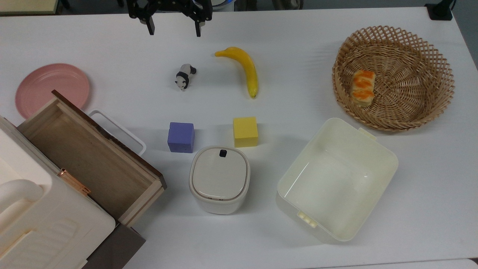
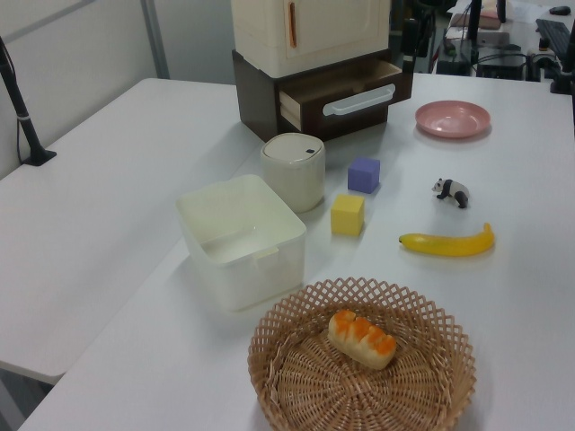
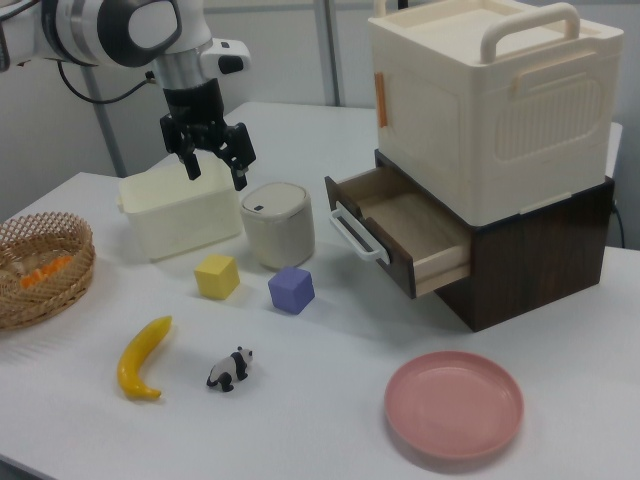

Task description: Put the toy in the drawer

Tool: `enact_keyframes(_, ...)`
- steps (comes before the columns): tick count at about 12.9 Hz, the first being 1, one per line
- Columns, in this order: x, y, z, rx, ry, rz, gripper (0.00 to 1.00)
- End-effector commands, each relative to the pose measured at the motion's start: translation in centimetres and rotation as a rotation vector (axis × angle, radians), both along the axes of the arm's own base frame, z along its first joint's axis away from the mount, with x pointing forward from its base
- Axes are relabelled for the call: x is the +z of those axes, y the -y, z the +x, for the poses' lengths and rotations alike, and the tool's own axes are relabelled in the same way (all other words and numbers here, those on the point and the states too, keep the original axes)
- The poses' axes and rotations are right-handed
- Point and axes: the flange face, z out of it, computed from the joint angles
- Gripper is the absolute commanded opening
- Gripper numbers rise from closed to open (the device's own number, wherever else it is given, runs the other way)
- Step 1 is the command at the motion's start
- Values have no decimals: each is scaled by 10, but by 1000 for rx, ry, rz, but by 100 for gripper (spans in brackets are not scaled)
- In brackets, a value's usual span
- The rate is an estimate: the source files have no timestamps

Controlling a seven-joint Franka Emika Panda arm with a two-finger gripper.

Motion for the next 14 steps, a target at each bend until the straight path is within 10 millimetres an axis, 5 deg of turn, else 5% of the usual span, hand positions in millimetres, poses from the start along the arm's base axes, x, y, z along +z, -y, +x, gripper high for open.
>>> enact_keyframes(1, 4, -2, -5, 22, -16, -19, 100)
enact_keyframes(14, -4, -14, -3, 46, -32, -45, 100)
